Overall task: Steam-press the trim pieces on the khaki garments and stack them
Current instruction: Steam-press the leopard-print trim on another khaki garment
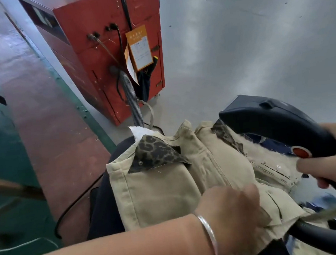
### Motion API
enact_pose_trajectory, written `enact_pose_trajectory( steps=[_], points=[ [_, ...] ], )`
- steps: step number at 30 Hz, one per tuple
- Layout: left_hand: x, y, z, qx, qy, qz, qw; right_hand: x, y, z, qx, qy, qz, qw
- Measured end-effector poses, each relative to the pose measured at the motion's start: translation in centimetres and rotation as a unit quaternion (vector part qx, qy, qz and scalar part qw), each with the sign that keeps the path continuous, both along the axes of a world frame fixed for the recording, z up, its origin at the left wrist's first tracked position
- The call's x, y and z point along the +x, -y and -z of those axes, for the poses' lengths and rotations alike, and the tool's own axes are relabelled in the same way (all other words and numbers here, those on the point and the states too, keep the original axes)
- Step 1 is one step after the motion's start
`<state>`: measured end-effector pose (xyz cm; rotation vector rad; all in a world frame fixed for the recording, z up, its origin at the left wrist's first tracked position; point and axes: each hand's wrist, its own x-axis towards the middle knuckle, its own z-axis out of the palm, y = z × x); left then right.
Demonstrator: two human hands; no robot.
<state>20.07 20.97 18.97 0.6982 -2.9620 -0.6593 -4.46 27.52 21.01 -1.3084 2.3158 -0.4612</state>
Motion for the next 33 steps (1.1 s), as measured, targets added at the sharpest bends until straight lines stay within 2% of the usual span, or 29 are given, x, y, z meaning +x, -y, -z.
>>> enact_pose_trajectory(
  steps=[3,5,7,8,9,11,12,13,15,17,19,22,24,27,29,30,32,33],
  points=[
    [-2.9,1.3,0.5,0.014,-0.078,-0.103,0.991,-2.7,-0.6,1.9,0.043,0.037,0.118,0.991],
    [-4.8,1.7,0.3,0.048,-0.108,-0.164,0.979,-5.0,-1.5,3.0,0.063,0.057,0.157,0.984],
    [-5.3,1.3,0.3,0.160,-0.109,-0.150,0.970,-6.9,-2.2,3.7,0.085,0.072,0.169,0.979],
    [-4.8,0.8,0.2,0.207,-0.087,-0.109,0.968,-7.2,-2.5,3.4,0.086,0.068,0.172,0.979],
    [-3.8,0.2,0.2,0.218,-0.057,-0.049,0.973,-7.1,-2.4,3.0,0.074,0.051,0.174,0.981],
    [-1.0,-0.4,0.6,0.149,-0.039,0.077,0.985,-5.3,-2.1,1.3,0.026,0.022,0.132,0.991],
    [0.7,-0.1,0.7,0.093,-0.052,0.110,0.988,-3.9,-1.8,0.8,0.014,0.009,0.098,0.995],
    [2.4,0.7,0.8,0.031,-0.085,0.100,0.991,-2.0,-1.5,-0.1,0.010,0.001,0.069,0.998],
    [5.8,3.3,0.4,-0.044,-0.168,-0.007,0.985,2.0,-0.8,-2.2,0.009,0.007,0.042,0.999],
    [8.9,6.1,-0.4,-0.096,-0.185,-0.129,0.970,5.1,0.1,-3.4,-0.001,0.006,0.025,1.000],
    [10.7,8.2,-0.8,-0.105,-0.116,-0.225,0.962,7.3,1.0,-4.2,0.005,-0.008,0.013,1.000],
    [10.2,10.1,-0.8,-0.052,0.017,-0.326,0.944,8.9,2.3,-4.2,0.042,-0.032,-0.001,0.999],
    [8.5,11.4,-0.5,-0.082,0.102,-0.327,0.936,9.2,2.8,-4.0,0.055,-0.044,-0.005,0.998],
    [5.6,12.2,0.2,-0.101,0.163,-0.259,0.947,8.4,2.8,-4.0,0.021,-0.035,0.020,0.999],
    [4.3,11.7,1.0,-0.011,0.136,-0.217,0.967,7.7,2.7,-4.3,-0.005,-0.015,0.040,0.999],
    [3.9,11.3,1.4,0.071,0.083,-0.221,0.969,7.3,2.7,-4.4,-0.012,-0.010,0.044,0.999],
    [2.8,10.9,1.7,0.228,-0.069,-0.267,0.934,6.7,2.6,-4.7,-0.022,-0.006,0.048,0.999],
    [2.2,11.1,1.8,0.251,-0.145,-0.308,0.906,6.5,2.7,-4.8,-0.025,-0.002,0.051,0.998]
  ],
)
